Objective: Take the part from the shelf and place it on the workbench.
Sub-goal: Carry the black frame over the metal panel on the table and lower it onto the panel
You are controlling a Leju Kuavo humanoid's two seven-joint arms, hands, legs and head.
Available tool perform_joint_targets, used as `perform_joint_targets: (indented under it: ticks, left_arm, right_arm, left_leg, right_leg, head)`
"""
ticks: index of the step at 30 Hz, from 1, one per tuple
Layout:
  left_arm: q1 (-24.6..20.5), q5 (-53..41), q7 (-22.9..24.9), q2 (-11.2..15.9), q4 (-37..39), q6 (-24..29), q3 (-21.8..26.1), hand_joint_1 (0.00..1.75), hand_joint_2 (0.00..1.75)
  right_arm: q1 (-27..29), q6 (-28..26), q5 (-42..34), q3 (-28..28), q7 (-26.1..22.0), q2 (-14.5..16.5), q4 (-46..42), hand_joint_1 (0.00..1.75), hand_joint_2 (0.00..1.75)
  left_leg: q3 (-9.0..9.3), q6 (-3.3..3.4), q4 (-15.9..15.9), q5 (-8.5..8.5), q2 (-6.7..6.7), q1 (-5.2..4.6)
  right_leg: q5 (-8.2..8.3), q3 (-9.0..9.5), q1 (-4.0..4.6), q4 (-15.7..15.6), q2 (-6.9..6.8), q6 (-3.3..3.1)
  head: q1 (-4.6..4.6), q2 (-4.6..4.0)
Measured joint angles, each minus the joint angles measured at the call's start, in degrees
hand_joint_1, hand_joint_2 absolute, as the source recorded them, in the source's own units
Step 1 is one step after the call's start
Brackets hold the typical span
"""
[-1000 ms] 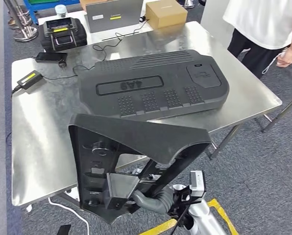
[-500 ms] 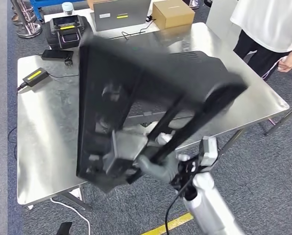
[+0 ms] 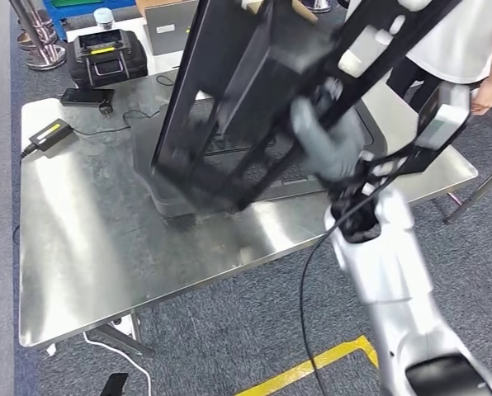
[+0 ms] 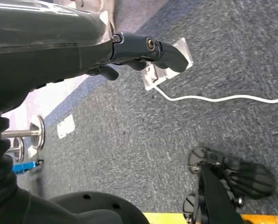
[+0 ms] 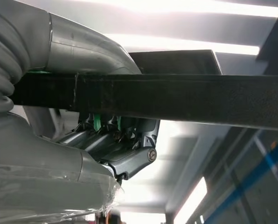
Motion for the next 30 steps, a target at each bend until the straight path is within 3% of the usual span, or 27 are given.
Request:
perform_joint_targets:
  ticks: [1,5,7,9,10,11,12,14,15,16,19,21,24,25,26,27,30]
  left_arm:
    - [-0.1,0.0,0.0,0.0,0.0,-0.1,-0.1,0.00,1.75]
    - [0.0,-0.5,-0.2,0.0,0.0,-0.2,-0.2,0.00,1.75]
    - [-0.1,-1.0,-0.5,0.0,0.0,-0.2,-0.4,0.00,1.75]
    - [-0.2,-1.3,-0.6,0.0,0.0,-0.3,-0.5,0.00,1.75]
    - [-0.2,-1.4,-0.6,0.0,0.0,-0.4,-0.6,0.00,1.75]
    - [-0.2,-1.6,-0.6,0.0,0.0,-0.4,-0.6,0.00,1.75]
    - [-0.3,-1.9,-0.6,0.0,0.0,-0.4,-0.7,0.00,1.75]
    - [-0.3,-2.2,-0.6,0.0,0.0,-0.6,-0.9,0.00,1.75]
    - [-0.4,-2.3,-0.6,-0.1,0.0,-0.7,-1.0,0.00,1.75]
    - [-0.4,-2.3,-0.6,-0.1,0.0,-0.7,-1.0,0.00,1.75]
    - [-0.5,-2.6,-0.7,-0.2,0.0,-0.2,-1.0,0.00,1.75]
    - [-0.6,-3.0,-0.8,-0.3,0.0,0.4,-1.0,0.00,1.75]
    - [-0.7,-3.0,-0.9,-0.3,0.0,1.4,-1.0,0.00,1.75]
    - [-0.7,-2.9,-0.9,-0.3,0.0,1.7,-1.0,0.00,1.75]
    - [-0.7,-2.9,-0.8,-0.3,0.0,1.9,-1.0,0.00,1.75]
    - [-0.7,-2.9,-0.8,-0.3,0.0,2.1,-1.0,0.00,1.75]
    - [-0.9,-3.0,-0.7,-0.3,0.0,2.7,-1.0,0.00,1.75]
  right_arm:
    - [-2.0,-1.4,-0.1,-1.0,0.6,0.0,0.8,1.75,1.75]
    - [-9.4,-7.5,1.5,-5.2,2.2,0.0,4.2,1.75,1.75]
    - [-12.7,-11.7,4.9,-7.0,2.3,-0.1,6.2,1.75,1.75]
    - [-15.1,-16.1,10.0,-7.9,1.5,-0.1,8.5,1.75,1.75]
    - [-15.8,-17.9,12.6,-8.0,0.9,-0.1,9.6,1.75,1.75]
    - [-16.2,-19.6,15.1,-8.0,0.2,0.0,10.7,1.75,1.75]
    - [-16.6,-21.1,17.6,-8.0,-0.5,0.0,11.8,1.75,1.75]
    - [-17.4,-24.5,23.0,-7.6,-1.9,0.3,13.8,1.75,1.75]
    - [-17.9,-26.5,26.2,-7.1,-2.4,0.6,15.1,1.75,1.75]
    - [-18.3,-28.4,29.2,-6.5,-2.9,0.9,16.6,1.75,1.75]
    - [-18.8,-36.3,39.5,-4.2,-3.1,2.2,21.7,1.75,1.75]
    - [-19.5,-43.4,47.3,-1.8,-1.9,3.5,25.7,1.75,1.75]
    - [-20.3,-50.5,56.8,2.2,1.4,4.8,31.6,1.75,1.75]
    - [-20.3,-51.7,59.3,3.5,2.5,5.0,33.4,1.75,1.75]
    - [-20.3,-52.8,61.4,4.8,3.4,5.2,35.0,1.75,1.75]
    - [-20.1,-53.6,63.1,6.0,4.2,5.4,36.5,1.75,1.75]
    - [-20.0,-55.8,66.0,8.2,5.8,5.6,39.6,1.75,1.75]
  left_leg:
    - [0.46,0.21,-1.3,0.25,0.03,-0.07]
    - [0.48,1.38,-1.9,0.18,-0.14,-0.01]
    - [0.58,1.79,-2.0,0.25,-0.12,0.16]
    - [0.66,1.99,-2.0,0.18,-0.11,0.18]
    - [0.74,2.03,-2.0,0.14,-0.11,0.18]
    - [0.83,2.06,-2.0,0.10,-0.15,0.19]
    - [0.95,2.04,-2.0,0.04,-0.23,0.19]
    - [1.19,1.85,-2.0,-0.13,-0.39,0.14]
    - [1.24,1.67,-2.1,-0.20,-0.43,0.11]
    - [1.21,1.45,-2.1,-0.23,-0.43,0.10]
    - [1.15,0.61,-2.4,-0.29,-0.38,0.14]
    - [0.49,0.14,-0.7,-1.70,-0.31,0.08]
    - [-4.11,-0.25,9.2,-6.31,-0.24,0.04]
    - [-5.62,-0.35,12.0,-7.05,-0.24,0.05]
    - [-6.33,-0.40,13.0,-6.73,-0.23,0.05]
    - [-5.94,-0.42,11.7,-5.30,-0.21,0.09]
    - [-1.42,-0.26,1.0,0.23,-0.14,0.16]
  right_leg:
    - [-0.06,-0.26,0.11,0.2,0.02,0.25]
    - [-0.74,-0.85,0.06,1.2,-0.10,1.29]
    - [-3.56,-2.99,-0.12,6.1,-0.10,1.93]
    - [-6.72,-6.75,-0.26,14.0,-0.11,2.30]
    - [-7.20,-8.07,-0.30,16.5,-0.12,2.37]
    - [-6.55,-8.42,-0.32,16.9,-0.12,2.34]
    - [-4.83,-7.62,-0.32,14.8,-0.11,2.21]
    - [-0.60,-4.04,-0.20,6.7,-0.02,1.72]
    - [0.73,-2.54,-0.05,3.3,0.04,1.42]
    - [1.23,-1.65,0.11,1.3,0.10,1.13]
    - [1.00,-1.25,0.21,0.1,0.10,0.36]
    - [1.23,-0.93,-0.11,-0.6,0.01,-0.17]
    - [1.24,-0.70,-0.16,-0.8,-0.06,-0.58]
    - [1.20,-0.66,-0.12,-0.8,-0.05,-0.62]
    - [1.15,-0.60,-0.10,-0.8,-0.04,-0.62]
    - [1.07,-0.50,-0.09,-0.8,-0.02,-0.59]
    - [0.56,-0.42,0.04,-0.3,0.02,-0.17]
  head:
    - [0.04,0.00]
    - [0.14,0.00]
    - [0.24,0.00]
    - [0.29,0.00]
    - [0.29,0.01]
    - [0.29,0.01]
    - [0.29,0.01]
    - [0.27,0.01]
    - [0.26,0.02]
    - [0.25,0.01]
    - [0.23,0.00]
    - [0.16,0.01]
    - [0.09,0.02]
    - [0.11,0.02]
    - [0.11,0.02]
    - [0.10,0.01]
    - [0.13,0.01]
